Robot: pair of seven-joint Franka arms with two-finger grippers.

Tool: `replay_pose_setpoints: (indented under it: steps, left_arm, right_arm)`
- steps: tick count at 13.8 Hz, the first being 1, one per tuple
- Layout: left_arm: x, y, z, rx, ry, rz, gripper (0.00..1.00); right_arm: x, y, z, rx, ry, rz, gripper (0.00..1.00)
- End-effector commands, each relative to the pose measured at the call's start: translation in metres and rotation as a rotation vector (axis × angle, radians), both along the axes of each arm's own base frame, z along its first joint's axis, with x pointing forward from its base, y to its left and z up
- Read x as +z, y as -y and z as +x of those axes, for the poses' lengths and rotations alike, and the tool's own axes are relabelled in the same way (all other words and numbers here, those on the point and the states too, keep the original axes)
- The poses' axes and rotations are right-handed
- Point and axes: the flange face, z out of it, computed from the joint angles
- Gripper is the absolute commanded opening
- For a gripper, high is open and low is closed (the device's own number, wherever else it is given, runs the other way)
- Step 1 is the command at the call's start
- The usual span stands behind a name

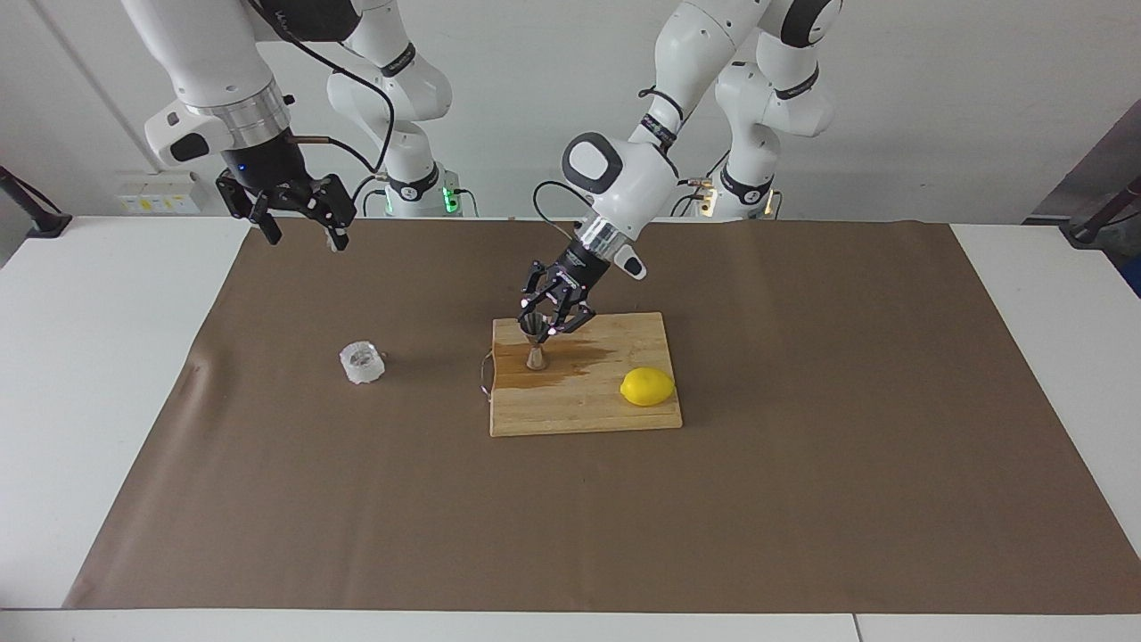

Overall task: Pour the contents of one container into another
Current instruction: 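Lift the metal cup with the left gripper and set it on the board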

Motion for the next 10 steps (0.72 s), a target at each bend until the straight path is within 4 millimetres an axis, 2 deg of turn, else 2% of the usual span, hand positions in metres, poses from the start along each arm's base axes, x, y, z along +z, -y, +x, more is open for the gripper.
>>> replay_pose_setpoints:
  steps: [1,4,5,8,10]
  left_arm:
    - [0.003,0.005,0.001,0.011,0.020,0.007,0.99]
    - [0.006,0.003,0.002,0.007,0.036,0.014,1.00]
    - [0.014,0.002,0.002,0.007,0.048,0.008,1.00]
    - [0.055,-0.004,-0.004,0.003,0.109,-0.023,1.00]
    - [0.071,-0.015,0.004,0.025,0.133,-0.037,1.00]
  right_arm:
    - [0.003,0.006,-0.004,-0.028,-0.002,0.005,1.00]
    - [0.003,0.012,-0.004,-0.037,-0.003,0.005,1.00]
    - [0.003,0.012,-0.004,-0.039,-0.002,0.005,1.00]
    - [0.004,0.006,-0.005,-0.026,0.000,0.004,1.00]
    - [0.006,0.008,-0.004,-0.030,0.012,0.005,1.00]
